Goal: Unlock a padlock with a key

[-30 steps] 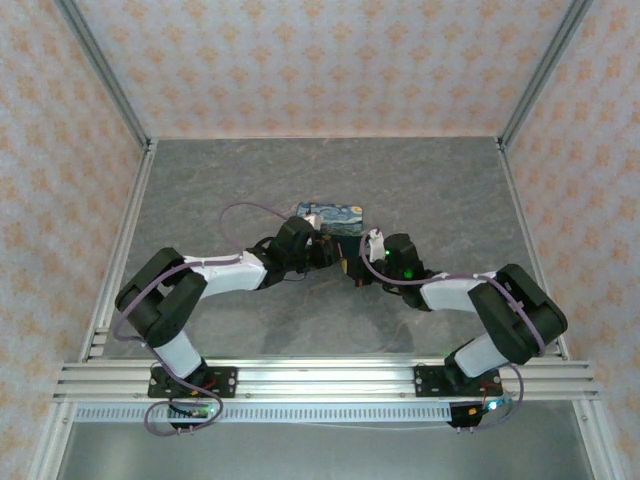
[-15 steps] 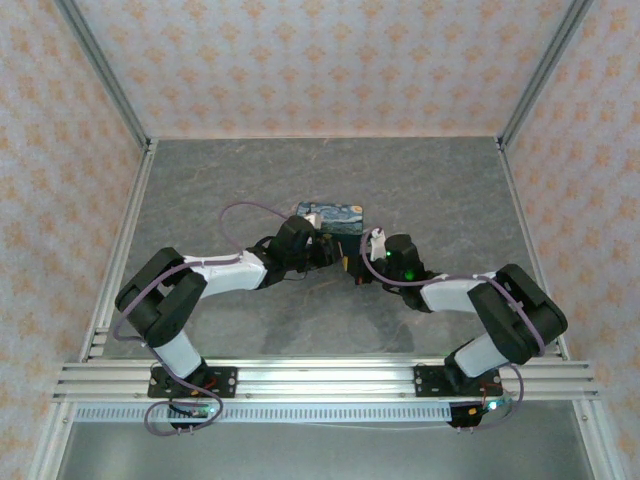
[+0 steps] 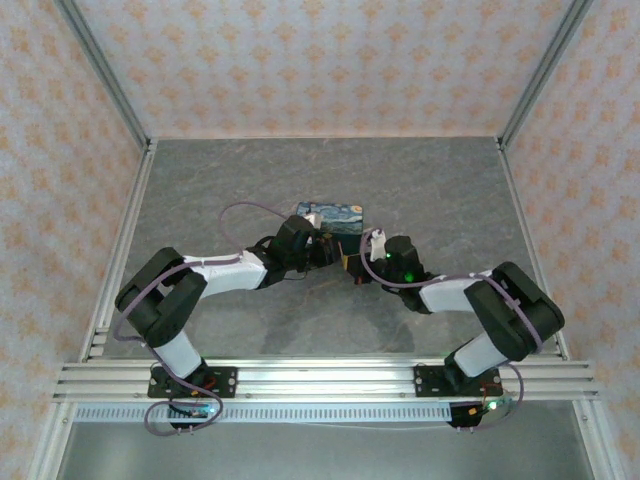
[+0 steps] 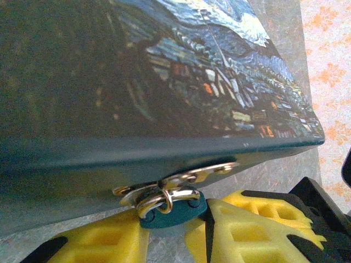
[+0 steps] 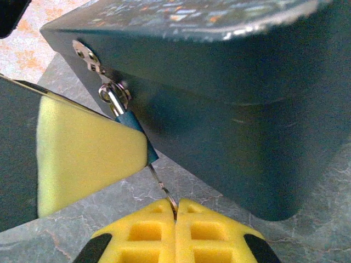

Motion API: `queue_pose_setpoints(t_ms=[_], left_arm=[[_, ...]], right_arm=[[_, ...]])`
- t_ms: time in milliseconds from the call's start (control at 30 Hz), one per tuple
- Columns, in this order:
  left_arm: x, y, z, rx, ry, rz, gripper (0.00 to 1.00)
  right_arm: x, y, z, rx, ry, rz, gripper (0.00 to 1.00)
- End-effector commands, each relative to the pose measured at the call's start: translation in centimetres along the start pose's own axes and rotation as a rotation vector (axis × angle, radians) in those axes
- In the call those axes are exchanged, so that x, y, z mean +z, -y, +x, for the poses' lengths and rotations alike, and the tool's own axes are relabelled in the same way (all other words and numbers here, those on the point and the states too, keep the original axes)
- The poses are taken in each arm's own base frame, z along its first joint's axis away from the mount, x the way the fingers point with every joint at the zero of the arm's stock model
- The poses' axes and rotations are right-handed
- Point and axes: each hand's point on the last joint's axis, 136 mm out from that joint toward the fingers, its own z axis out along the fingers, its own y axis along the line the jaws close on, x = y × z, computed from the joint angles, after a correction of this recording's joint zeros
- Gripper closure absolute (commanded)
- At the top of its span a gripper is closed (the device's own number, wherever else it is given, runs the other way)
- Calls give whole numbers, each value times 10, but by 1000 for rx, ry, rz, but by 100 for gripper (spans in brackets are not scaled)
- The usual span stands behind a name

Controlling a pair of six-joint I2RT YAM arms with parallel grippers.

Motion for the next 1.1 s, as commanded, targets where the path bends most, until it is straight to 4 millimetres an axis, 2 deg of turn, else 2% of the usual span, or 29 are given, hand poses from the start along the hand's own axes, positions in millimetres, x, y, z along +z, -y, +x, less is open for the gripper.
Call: queue_pose_setpoints(t_ms=[0,400,667,833,1067], left_arm=[[-4,20,-8,4,8,53,68],[-5,20,-7,7,4,50,68],[-5,19,-7,8,3,49,68],[-4,19,-6,7,0,53,68],[-5,19,-8,7,10,48,68]], right_arm=[[1,-3,-25,-64,121,13,100],[7,-1,-32,-96,151,28,100],[8,-16,-44,-25,167,-115,100],[13,-19,-40,-5,131,-160,100],[20,-10,-34,2,102,-130,100]])
